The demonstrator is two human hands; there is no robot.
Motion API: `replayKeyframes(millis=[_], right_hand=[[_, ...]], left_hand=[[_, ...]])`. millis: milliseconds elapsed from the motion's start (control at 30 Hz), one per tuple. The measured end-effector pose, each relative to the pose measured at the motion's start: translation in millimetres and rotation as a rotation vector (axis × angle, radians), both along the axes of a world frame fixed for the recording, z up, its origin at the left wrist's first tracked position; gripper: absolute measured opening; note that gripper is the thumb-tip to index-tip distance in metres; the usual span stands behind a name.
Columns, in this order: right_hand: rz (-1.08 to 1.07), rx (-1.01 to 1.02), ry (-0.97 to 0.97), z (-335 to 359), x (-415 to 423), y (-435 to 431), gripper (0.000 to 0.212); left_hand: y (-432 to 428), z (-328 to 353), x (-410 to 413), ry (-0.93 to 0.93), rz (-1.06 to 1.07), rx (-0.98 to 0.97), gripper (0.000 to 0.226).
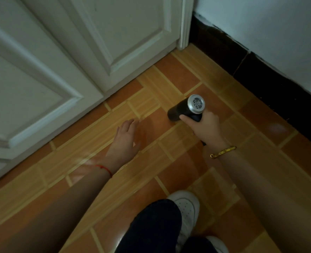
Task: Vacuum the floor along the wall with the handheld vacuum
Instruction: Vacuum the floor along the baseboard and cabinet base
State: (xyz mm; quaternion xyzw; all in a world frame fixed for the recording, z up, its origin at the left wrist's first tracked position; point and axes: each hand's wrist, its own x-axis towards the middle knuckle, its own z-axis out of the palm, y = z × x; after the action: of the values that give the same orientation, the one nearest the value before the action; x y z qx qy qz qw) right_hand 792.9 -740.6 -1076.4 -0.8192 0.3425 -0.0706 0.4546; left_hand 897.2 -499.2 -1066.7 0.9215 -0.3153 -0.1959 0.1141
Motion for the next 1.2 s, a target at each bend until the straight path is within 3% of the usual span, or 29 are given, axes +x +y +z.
replayKeyframes(millis=[233, 567, 1000, 1200], right_hand=[[0.031, -0.075, -0.030, 2.4, 25.6, -0.3, 0.054], [0.384, 0.046, 0.008, -2.4, 57.0, 37.2, 0.049], [0.283, -0.031, -0.040, 10.6, 101.9, 40.8, 0.046], [0.443, -0.015, -0.024, 10.4, 120.4, 54.7, 0.052]], left_hand=[[12.9, -5.2, 8.6, 0.006, 0.073, -0.016, 0.076], [25.8, -5.3, 10.4, 0.006, 0.141, 0.005, 0.078], [42.9, -15.0, 22.0, 0.021, 0.179, 0.025, 0.083], [54.2, -17.3, 29.6, 0.023, 0.214, 0.025, 0.084]])
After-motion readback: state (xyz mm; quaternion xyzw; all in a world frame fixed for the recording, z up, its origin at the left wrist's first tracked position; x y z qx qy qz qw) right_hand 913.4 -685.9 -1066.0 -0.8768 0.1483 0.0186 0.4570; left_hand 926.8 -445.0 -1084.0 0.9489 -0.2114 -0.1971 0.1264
